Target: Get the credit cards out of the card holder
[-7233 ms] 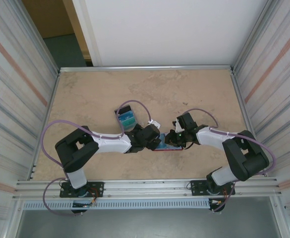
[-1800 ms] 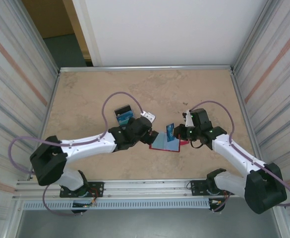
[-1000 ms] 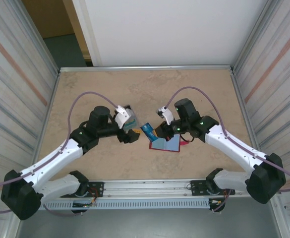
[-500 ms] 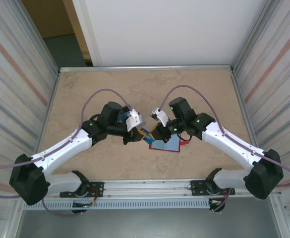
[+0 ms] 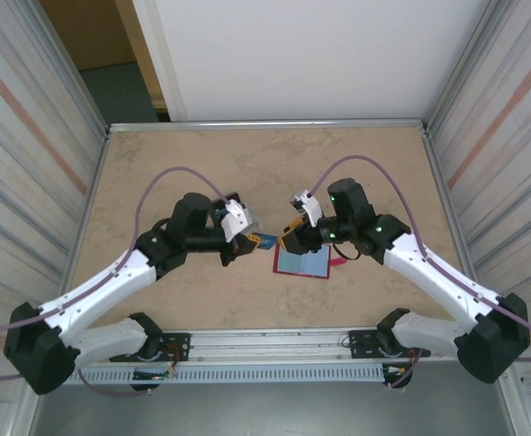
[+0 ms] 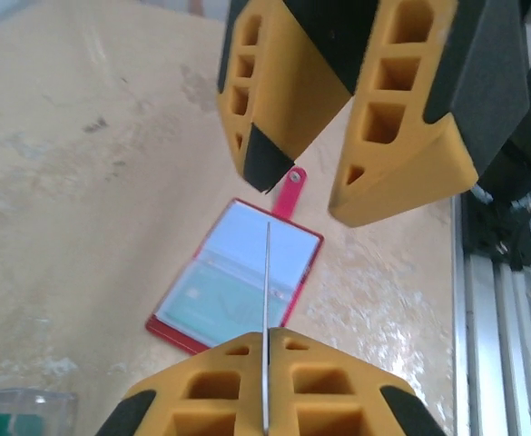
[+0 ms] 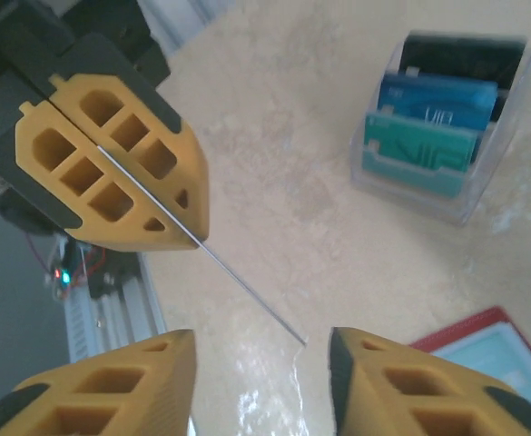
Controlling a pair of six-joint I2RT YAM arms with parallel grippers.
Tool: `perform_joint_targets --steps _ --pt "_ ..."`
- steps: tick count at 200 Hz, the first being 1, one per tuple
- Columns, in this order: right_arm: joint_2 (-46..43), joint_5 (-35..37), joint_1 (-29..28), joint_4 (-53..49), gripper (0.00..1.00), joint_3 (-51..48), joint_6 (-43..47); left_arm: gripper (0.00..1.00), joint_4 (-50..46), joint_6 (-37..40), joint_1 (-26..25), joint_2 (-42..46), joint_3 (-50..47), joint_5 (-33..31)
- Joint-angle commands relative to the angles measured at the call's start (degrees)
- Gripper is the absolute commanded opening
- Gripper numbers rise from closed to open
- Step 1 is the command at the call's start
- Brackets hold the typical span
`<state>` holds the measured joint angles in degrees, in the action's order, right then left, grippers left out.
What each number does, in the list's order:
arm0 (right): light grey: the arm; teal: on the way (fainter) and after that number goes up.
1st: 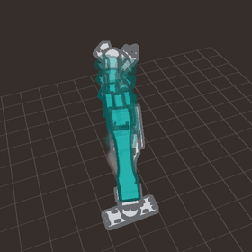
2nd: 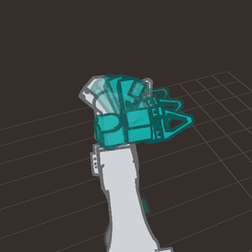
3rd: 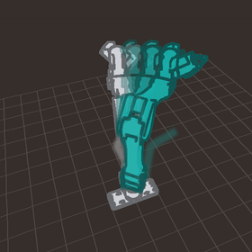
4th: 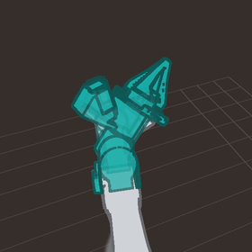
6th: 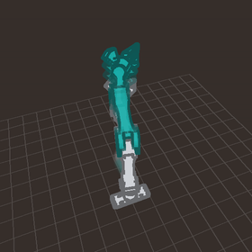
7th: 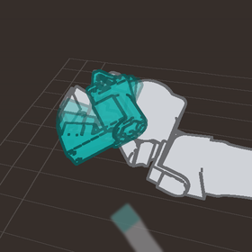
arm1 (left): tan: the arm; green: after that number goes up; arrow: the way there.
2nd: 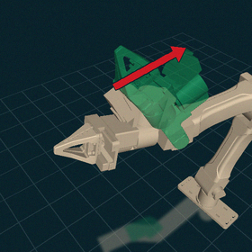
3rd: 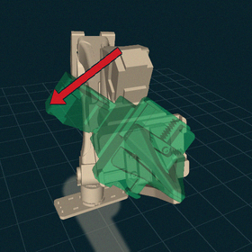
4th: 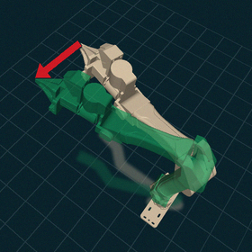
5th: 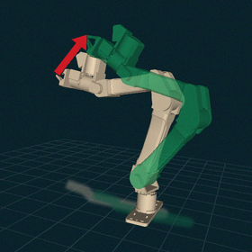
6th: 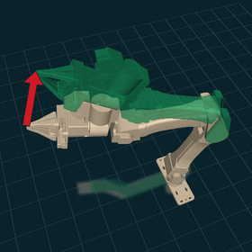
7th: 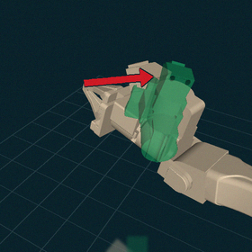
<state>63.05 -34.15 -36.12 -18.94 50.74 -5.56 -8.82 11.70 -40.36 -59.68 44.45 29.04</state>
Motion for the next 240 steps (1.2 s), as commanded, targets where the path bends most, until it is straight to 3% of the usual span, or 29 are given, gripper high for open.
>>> perform_joint_targets --steps 1,27,52,76,108,131,177,203,240 --pt "-3.4 1.0 0.3 9.9 0.50 -3.7 -7.7 0.00 10.8 -9.9 0.1 5.5 -4.2 -5.0" --pt "-4.6 3.1 0.5 25.1 0.58 -10.0 -17.7 0.00 20.3 -19.5 0.0 9.5 -8.8 -6.8" --pt "-1.3 0.1 0.2 40.3 0.58 -14.1 -25.3 0.00 27.7 -28.1 0.0 10.2 -11.0 -6.7" --pt "2.2 -2.2 -0.7 47.2 0.58 -14.1 -27.5 0.00 34.1 -34.2 0.0 9.2 -12.9 -6.5" --pt "4.9 -5.3 -1.5 50.8 0.56 -12.5 -27.0 0.00 36.1 -36.8 0.0 7.9 -13.3 -5.9" --pt "5.9 -6.0 -1.3 51.1 0.45 -11.7 -26.8 0.00 36.7 -37.3 0.0 7.7 -13.4 -5.5" --pt "4.8 -7.4 -1.4 51.9 0.09 -11.8 -26.2 0.00 36.3 -37.3 0.0 7.6 -13.5 -5.8" --pt "2.3 -6.8 -1.4 49.5 0.00 -12.4 -24.5 0.00 34.6 -36.7 0.0 7.7 -13.3 -6.4" --pt "-1.7 -4.7 -1.8 40.2 0.00 -11.6 -19.8 0.31 27.5 -31.6 0.1 9.5 -10.7 -7.3"
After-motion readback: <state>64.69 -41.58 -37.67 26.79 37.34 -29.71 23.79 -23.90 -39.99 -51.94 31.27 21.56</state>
